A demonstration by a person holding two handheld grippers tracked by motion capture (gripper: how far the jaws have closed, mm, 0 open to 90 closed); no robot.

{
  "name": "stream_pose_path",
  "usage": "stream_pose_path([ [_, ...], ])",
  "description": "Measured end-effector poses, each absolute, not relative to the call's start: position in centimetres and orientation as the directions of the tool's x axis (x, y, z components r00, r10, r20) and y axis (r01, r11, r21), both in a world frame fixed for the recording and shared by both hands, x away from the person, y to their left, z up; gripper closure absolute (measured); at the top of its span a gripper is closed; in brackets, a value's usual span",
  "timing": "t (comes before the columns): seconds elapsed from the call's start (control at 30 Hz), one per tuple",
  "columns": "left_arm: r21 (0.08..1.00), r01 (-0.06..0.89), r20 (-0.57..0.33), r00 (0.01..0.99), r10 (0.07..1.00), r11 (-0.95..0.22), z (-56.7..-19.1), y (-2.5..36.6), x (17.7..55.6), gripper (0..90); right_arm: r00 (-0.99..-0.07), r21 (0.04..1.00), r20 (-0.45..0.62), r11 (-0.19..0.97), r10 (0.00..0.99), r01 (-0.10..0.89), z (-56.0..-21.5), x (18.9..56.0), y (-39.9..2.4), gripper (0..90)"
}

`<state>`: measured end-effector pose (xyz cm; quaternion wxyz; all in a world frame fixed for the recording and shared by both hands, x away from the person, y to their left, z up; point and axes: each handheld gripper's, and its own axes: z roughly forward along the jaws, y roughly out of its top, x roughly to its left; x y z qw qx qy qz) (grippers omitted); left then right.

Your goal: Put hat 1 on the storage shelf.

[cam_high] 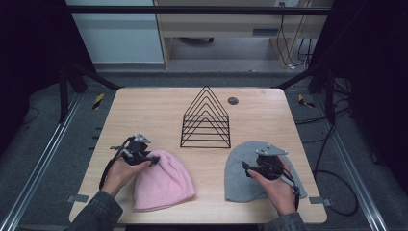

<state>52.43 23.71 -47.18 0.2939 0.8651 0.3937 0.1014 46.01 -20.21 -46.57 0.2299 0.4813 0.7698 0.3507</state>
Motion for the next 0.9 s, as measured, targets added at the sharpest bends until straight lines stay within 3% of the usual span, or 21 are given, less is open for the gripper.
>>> stream_pose_path([
  [0.27, 0.597, 0.611, -0.045, 0.672, 0.739, -0.520, -47.0, 23.5, 52.1, 75.5, -0.435, 0.761, -0.023, 0.298, 0.900, 0.576, -46.6, 46.0, -20.1, 28.1],
  [0.9, 0.679, 0.534, 0.004, 0.683, 0.730, -0.504, -44.6, 23.6, 50.4, 77.5, -0.457, 0.766, -0.038, 0.320, 0.889, 0.558, -46.6, 45.8, -19.1, 29.8],
])
